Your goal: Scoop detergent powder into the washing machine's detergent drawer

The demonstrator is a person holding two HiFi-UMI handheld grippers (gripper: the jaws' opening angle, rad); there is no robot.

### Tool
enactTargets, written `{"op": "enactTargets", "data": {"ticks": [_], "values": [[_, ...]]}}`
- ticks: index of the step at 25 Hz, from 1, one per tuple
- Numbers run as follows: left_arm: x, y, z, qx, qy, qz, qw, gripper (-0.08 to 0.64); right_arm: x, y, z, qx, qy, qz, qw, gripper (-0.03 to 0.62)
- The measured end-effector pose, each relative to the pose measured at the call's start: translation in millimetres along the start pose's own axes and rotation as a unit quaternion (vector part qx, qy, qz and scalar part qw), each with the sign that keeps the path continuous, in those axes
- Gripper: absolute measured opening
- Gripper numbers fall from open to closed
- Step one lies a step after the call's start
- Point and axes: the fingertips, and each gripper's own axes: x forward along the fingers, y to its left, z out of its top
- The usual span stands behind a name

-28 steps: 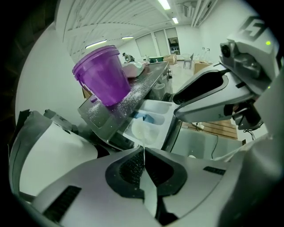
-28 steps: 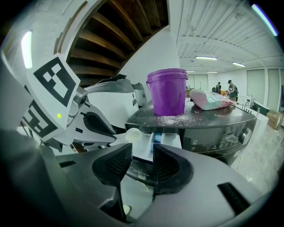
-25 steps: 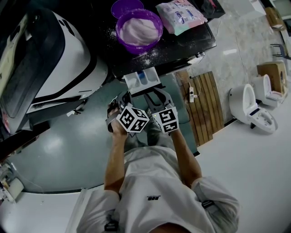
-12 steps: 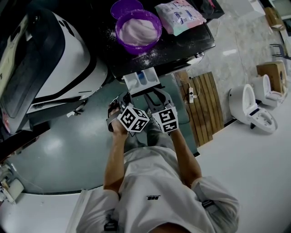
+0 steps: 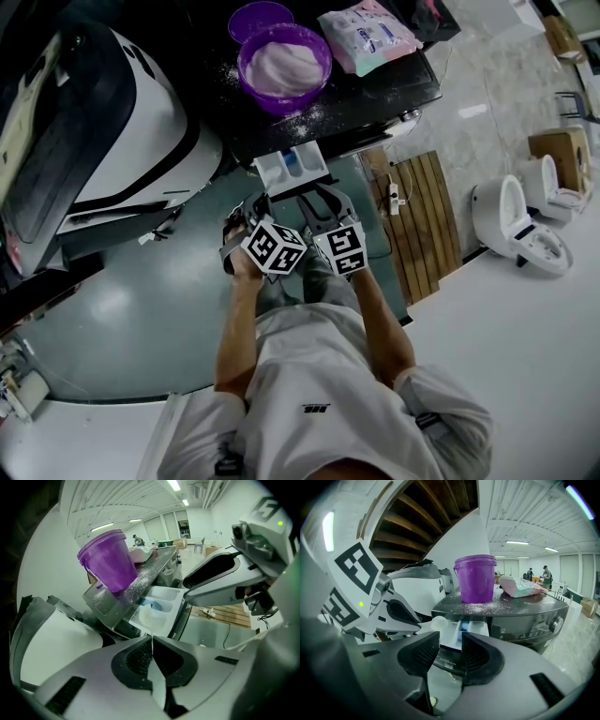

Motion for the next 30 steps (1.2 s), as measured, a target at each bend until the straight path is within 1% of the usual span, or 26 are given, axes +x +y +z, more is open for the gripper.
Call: {"op": "enactTargets", "data": {"ticks": [6, 9, 12, 16, 20, 23, 26, 28, 30], "values": [[-3.4, 1.5, 1.2, 0.001, 0.006, -0.005, 1.0, 0.015, -1.9, -1.2, 0.5, -0.002, -0.002, -0.001, 1.0, 0.147], [-0.8, -2.5, 1.2, 0.009, 0.004, -0.006, 0.9999, 0.015, -2.8, -1.1, -1.5, -0.001, 0.001, -0.002, 1.0, 0.147], [-2.1, -3.6, 0.9, 0.003, 0.001, -0.005, 1.0, 0.015, -4.3, -0.6, -1.0, -0.002, 0.0, -0.002, 1.0, 0.147], [-4.2, -6.2, 0.8, -0.03, -0.018, -0.025, 0.9991, 0.015, -5.8, -1.2, 3.4, -0.004, -0.005, -0.002, 1.0, 0.147], [-7.9, -3.8, 0.1, -0.072, -0.045, -0.043, 0.9954, 0.015, -8.3, -1.9, 9.6, -0.01, -0.012, -0.002, 1.0, 0.147], [-15.9, 4.3, 3.1, -0.105, -0.071, -0.043, 0.991, 0.015, -11.4, -3.1, 16.3, -0.019, -0.015, -0.003, 1.0, 0.147], [-26.7, 14.5, 9.6, -0.134, -0.099, -0.041, 0.9852, 0.015, -14.8, -3.9, 28.3, -0.028, -0.029, -0.001, 0.999, 0.147], [-35.1, 20.7, 15.1, -0.149, -0.119, -0.039, 0.981, 0.015, -19.3, -4.1, 40.8, -0.032, -0.046, 0.001, 0.998, 0.147], [-44.4, 26.3, 20.5, -0.153, -0.137, -0.029, 0.9782, 0.015, -25.0, -3.4, 53.6, -0.041, -0.058, 0.0, 0.997, 0.147]]}}
